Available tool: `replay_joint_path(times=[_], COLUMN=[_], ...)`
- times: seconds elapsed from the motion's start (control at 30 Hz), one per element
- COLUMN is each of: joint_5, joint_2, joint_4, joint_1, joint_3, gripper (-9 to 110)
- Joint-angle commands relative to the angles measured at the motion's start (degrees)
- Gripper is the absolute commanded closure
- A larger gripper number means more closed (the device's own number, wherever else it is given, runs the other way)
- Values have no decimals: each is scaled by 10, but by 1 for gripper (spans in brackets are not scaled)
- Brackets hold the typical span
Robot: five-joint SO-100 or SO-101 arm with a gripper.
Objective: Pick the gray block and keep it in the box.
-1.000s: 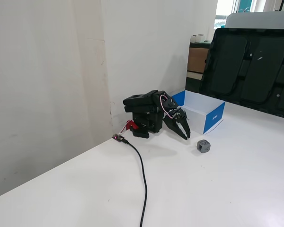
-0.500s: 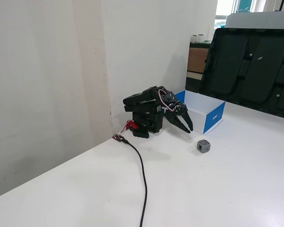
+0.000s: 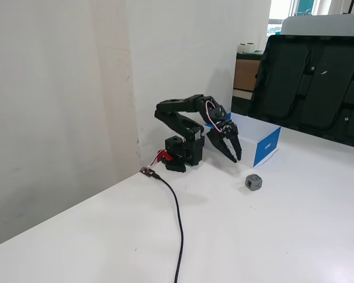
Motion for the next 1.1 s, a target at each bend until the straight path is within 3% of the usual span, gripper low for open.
replay_joint_path(times=[0.0,0.87,1.07], joint_5=[-31,-133,-242], joint_2=[-23,-345,-380], joint_4=[-35,-11,-11], joint_1=[4,-20,-35], joint_3=[-60,-257,-276], gripper=[101,101,101])
